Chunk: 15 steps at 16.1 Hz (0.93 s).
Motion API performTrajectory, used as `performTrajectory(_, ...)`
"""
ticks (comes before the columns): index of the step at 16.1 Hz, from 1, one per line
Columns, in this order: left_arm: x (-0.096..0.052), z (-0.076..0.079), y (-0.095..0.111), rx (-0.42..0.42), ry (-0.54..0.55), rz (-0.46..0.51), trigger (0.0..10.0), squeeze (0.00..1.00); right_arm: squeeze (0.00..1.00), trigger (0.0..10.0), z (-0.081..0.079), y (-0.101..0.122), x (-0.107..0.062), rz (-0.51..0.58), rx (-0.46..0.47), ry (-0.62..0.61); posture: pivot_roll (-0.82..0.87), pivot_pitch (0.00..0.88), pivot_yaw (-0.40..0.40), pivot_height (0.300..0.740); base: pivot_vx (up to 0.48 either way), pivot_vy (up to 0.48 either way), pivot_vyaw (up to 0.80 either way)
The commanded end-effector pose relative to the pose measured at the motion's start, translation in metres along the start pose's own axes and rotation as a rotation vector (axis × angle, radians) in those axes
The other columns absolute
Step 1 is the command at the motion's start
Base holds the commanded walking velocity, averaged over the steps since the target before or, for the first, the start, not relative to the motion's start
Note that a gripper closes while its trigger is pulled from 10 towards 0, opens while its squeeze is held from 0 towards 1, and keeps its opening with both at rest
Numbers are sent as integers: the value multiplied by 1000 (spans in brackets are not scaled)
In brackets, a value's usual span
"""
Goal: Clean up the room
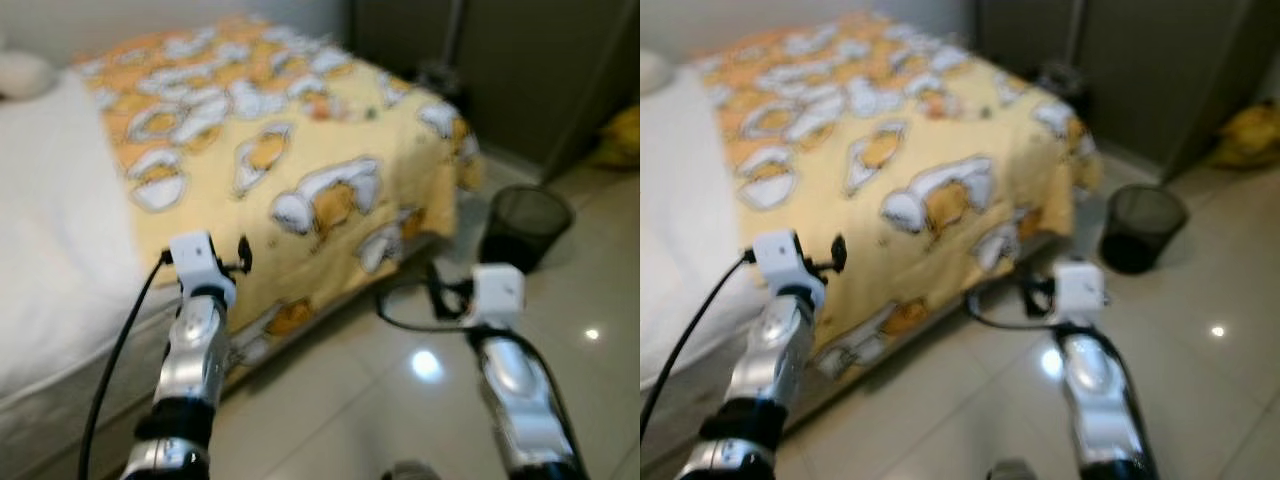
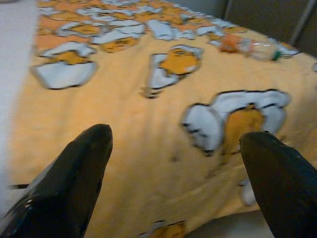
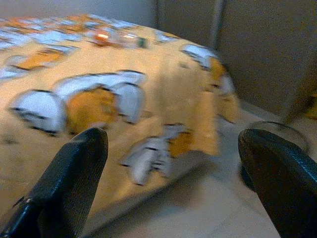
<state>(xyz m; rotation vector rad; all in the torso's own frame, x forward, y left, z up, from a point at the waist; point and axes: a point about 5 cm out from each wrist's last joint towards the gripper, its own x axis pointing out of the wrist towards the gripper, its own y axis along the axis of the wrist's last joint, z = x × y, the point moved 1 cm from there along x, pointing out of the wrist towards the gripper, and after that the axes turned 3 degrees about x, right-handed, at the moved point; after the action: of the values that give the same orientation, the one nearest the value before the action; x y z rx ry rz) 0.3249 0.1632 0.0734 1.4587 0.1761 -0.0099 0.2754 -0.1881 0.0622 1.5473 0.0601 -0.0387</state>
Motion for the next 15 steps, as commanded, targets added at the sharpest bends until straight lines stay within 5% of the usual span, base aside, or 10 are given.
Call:
performTrajectory(1, -3, 9, -2, 18, -37, -1, 10000, 0, 0, 10000, 1, 6, 2, 27, 7, 5, -190, 0, 89, 740, 379, -292, 0)
performTrajectory(5, -4, 36, 5, 115, -144, 47, 10000, 0, 0, 10000, 0, 7, 9, 26, 9, 1, -185, 0, 84, 740, 221, 0, 341)
performTrajectory(12, 8, 25, -4, 43, -4, -63, 10000, 0, 0, 10000, -4, 8, 13, 26, 14, 17, -190, 0, 87, 740, 0, -480, 552)
performTrajectory(15, 9, 33, -3, 71, -36, -58, 10000, 0, 0, 10000, -1, 7, 14, 23, 8, 15, -196, 0, 92, 740, 0, -480, 473)
